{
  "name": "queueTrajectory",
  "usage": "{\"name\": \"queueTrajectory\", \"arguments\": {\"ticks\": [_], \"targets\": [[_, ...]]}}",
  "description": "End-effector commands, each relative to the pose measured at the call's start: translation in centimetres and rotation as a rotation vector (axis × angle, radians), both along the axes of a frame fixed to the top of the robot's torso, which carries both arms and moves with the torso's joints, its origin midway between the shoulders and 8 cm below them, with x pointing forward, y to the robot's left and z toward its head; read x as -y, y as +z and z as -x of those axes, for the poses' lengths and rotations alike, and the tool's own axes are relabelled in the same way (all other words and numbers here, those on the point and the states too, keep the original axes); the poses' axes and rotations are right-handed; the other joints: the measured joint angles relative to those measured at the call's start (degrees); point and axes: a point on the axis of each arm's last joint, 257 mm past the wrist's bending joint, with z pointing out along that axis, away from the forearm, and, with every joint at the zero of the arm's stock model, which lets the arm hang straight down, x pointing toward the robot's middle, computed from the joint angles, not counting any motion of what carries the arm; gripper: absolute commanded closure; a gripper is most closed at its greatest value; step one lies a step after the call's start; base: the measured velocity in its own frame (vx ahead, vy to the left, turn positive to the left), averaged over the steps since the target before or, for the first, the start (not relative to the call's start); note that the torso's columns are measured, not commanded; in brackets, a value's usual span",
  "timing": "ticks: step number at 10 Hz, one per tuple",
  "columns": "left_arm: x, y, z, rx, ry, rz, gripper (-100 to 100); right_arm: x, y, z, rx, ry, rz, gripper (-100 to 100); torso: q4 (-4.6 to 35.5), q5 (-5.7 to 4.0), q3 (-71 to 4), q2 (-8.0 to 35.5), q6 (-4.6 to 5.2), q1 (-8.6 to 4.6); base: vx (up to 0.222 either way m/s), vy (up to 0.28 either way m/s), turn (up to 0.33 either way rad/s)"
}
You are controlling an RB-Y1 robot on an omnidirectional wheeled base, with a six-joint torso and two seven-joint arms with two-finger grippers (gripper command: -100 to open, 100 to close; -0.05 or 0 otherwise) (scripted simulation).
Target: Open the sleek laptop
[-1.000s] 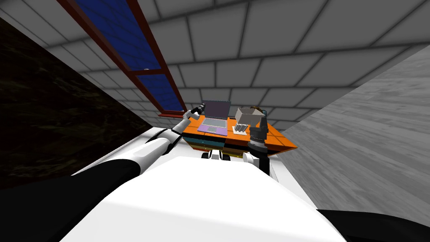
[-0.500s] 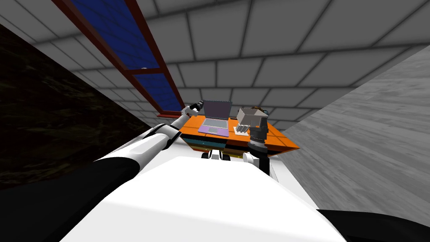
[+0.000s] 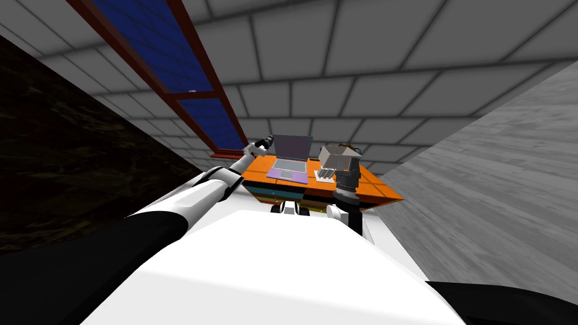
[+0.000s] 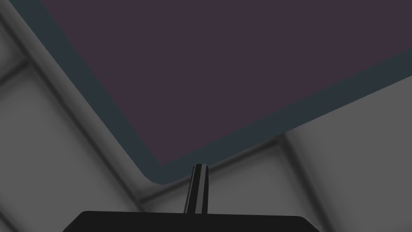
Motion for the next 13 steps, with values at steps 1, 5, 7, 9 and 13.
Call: {"name": "queueTrajectory", "arguments": {"ticks": [1, 5, 7, 9, 13], "targets": [[-0.1, -0.6, 0.3, 0.044, -0.009, 0.01, 100, 0.0, 0.0, 0.0, 0.0, 0.0, 0.0, 0, 0.0, 0.0, 0.0, 0.0, 0.0, 0.01, -0.02, -0.034, 0.05], [0.2, 0.0, 0.8, 0.111, -0.032, 0.022, 100, 0.0, 0.0, 0.0, 0.0, 0.0, 0.0, 0, 0.0, 0.03, 0.0, 0.0, 0.0, 0.12, -0.018, -0.021, 0.024], [0.1, -0.2, 1.2, 0.15, -0.04, 0.03, 100, 0.0, 0.0, 0.0, 0.0, 0.0, 0.0, 0, 0.0, 0.03, 0.0, 0.0, -0.03, 0.1, -0.014, -0.015, 0.037], [0.0, -0.5, 1.6, 0.189, -0.048, 0.036, 100, 0.0, 0.0, 0.0, 0.0, 0.0, 0.0, 0, 0.0, 0.01, 0.0, 0.0, -0.01, 0.04, -0.022, -0.023, 0.037], [-0.5, -1.5, 2.6, 0.247, -0.051, 0.045, 100, 0.0, 0.0, 0.0, 0.0, 0.0, 0.0, 0, 0.0, 0.02, 0.0, -0.1, 0.0, 0.11, -0.015, -0.019, 0.028]]}}
